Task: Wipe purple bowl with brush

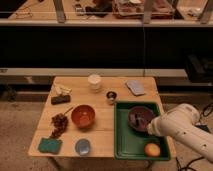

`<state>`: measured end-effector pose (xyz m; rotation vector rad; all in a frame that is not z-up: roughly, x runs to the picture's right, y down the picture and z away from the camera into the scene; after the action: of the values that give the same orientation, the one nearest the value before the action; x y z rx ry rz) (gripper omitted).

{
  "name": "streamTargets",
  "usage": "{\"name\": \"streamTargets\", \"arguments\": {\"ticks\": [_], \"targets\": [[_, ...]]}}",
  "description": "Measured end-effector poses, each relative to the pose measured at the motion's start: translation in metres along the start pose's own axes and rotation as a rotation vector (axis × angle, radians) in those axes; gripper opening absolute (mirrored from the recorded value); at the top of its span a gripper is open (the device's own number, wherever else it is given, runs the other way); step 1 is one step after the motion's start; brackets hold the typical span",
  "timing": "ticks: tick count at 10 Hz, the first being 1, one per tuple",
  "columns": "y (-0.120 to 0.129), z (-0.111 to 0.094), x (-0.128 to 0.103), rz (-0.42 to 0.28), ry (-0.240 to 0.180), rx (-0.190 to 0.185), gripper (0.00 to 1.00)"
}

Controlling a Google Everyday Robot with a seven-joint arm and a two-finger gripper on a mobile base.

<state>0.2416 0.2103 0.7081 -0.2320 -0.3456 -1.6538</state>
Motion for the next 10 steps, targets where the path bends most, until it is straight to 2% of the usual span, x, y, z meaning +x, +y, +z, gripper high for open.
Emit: {"name": "streamTargets", "arguments": {"ticks": [2, 5, 6, 8, 10], "targets": [[0.008, -0.006, -0.016, -0.010, -0.008, -0.006, 0.00], [0.048, -0.015, -0.019, 0.033, 0.004, -0.038, 0.00], [0.057, -0.015, -0.016, 0.057, 0.013, -0.050, 0.00], [0.063, -0.007, 0.008, 0.086, 0.030, -0.060, 0.00], [0.049, 0.003, 0.025, 0.072, 0.034, -0.058, 0.00]]}}
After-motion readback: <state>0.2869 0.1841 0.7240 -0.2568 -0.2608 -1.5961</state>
